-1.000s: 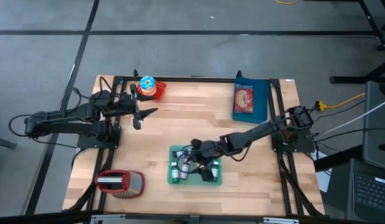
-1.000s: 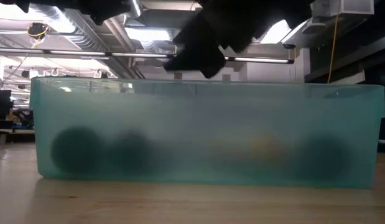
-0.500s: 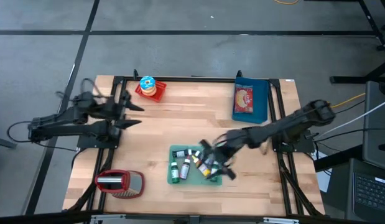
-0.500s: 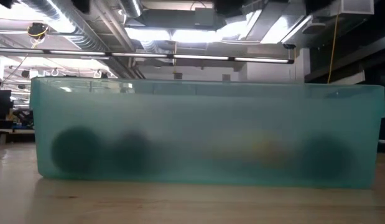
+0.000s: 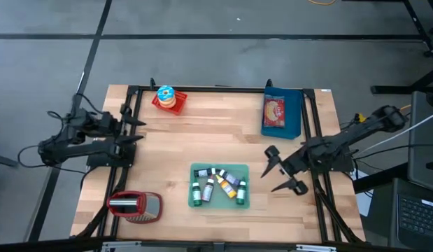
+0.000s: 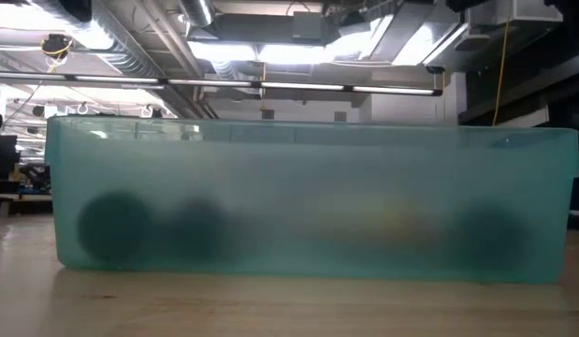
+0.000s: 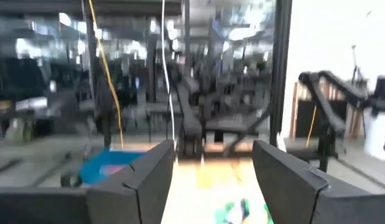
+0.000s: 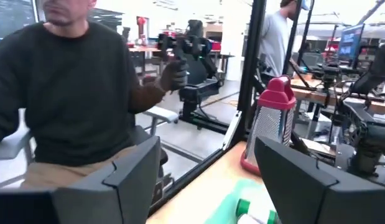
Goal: Pick & Place Food Item
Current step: Return to Home Position
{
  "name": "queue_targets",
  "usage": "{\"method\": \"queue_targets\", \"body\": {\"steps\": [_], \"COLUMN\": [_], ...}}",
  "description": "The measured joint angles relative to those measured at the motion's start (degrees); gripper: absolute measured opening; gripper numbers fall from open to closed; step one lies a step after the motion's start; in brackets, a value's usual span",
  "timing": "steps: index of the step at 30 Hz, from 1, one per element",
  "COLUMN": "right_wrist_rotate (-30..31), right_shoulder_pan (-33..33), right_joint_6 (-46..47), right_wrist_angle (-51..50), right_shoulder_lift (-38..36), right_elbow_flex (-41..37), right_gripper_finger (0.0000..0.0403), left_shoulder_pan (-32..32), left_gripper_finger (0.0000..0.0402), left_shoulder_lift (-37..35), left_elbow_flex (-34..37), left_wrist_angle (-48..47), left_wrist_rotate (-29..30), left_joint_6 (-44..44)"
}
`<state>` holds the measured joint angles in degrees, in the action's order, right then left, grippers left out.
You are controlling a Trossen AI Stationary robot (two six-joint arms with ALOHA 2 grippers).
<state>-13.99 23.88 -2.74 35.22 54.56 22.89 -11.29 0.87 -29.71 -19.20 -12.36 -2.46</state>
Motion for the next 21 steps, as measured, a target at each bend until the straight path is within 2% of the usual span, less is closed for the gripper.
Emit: {"method": "queue_targets", "body": {"steps": [4, 10, 16, 21], "right_wrist_rotate": [0.47, -0.6, 0.95, 1.58], "right_shoulder_pan": [0.09, 0.09, 0.06, 0.06], "right_joint_6": [0.26, -6.53, -7.06, -7.13], "right_wrist_angle": [-4.39, -11.04, -16.81, -25.01], "right_shoulder_lift": [-6.25, -16.17, -29.89, -38.18], "right_elbow_flex": [-2.51, -5.42, -8.36, -8.52], "right_gripper_finger": [0.0265, 0.0265, 0.0265, 0.0265], "left_shoulder_pan": [0.0, 0.0, 0.0, 0.0], "left_gripper_finger": [0.0214, 0.0214, 0.0214, 0.0214], "left_shoulder_lift": [-0.83, -0.8, -0.81, -0.81], "left_elbow_flex": [0.31, 0.1, 0.19, 0.19], "left_wrist_angle": [-0.23, 0.23, 1.01, 0.96], "left_wrist_rotate": [-0.22, -2.98, -5.42, -6.78], "left_joint_6": [0.78, 1.19, 0.82, -0.54]}}
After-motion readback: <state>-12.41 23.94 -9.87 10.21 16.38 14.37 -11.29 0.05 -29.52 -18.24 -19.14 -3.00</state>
